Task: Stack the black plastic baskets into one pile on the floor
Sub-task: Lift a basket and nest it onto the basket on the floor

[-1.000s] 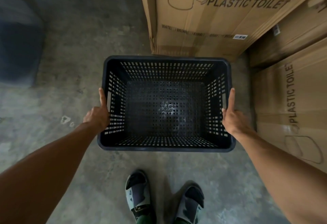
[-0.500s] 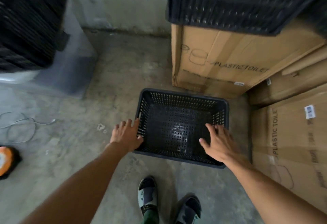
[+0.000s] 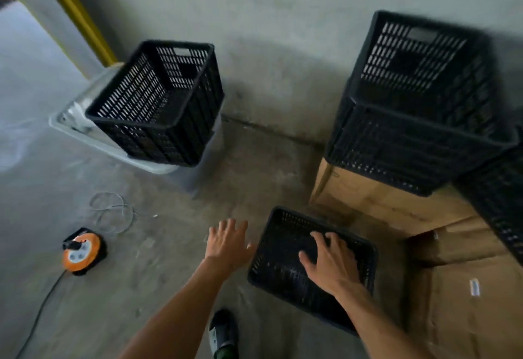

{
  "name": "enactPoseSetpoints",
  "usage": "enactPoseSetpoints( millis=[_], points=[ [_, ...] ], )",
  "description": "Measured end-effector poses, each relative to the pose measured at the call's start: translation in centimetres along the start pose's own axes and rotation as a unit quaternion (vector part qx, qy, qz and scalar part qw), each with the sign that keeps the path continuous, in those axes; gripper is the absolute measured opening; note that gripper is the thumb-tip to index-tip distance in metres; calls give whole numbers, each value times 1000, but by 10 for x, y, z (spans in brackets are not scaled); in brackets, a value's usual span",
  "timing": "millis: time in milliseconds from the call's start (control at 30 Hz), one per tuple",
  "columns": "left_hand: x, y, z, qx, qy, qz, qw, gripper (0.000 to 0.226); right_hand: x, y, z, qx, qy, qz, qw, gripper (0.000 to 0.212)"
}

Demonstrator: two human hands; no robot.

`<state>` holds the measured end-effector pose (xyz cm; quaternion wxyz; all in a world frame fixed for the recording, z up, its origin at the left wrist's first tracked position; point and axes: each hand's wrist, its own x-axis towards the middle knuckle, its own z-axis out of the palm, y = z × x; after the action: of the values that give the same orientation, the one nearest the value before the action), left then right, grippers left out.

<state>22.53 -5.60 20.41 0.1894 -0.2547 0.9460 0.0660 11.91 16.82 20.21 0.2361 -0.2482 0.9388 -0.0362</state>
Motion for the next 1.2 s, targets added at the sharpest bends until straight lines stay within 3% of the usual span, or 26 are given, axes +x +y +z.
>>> enactPoseSetpoints(
  millis=[167,367,467,633,767,900,1100,1200],
  points=[
    [34,-79,-78,-24,65,-43,997,69,56,-75,-68,-23,36,-49,998,71],
    [113,-203,-161,-37,136,-87,986,69,154,-212,-136,-31,85,-114,989,70],
    [163,-262,-179,-30,135,-94,986,71,215,-284,-156,-59,78,-157,983,72],
    [238,-328,-171,14,78,-23,997,71,315,-382,-158,-133,46,-220,965,78],
    [270,-355,-155,20,36,14,999,48,367,-419,-139,-236,-19,-265,935,70],
    [277,-363,-156,64,27,49,996,40,375,-422,-133,-245,-30,-303,920,54],
    [255,-413,-177,92,-17,98,991,33,330,-468,-116,-172,-28,-334,926,57],
    [237,-455,-190,88,-29,79,992,29,299,-514,-95,-139,-36,-327,934,58]
  ],
)
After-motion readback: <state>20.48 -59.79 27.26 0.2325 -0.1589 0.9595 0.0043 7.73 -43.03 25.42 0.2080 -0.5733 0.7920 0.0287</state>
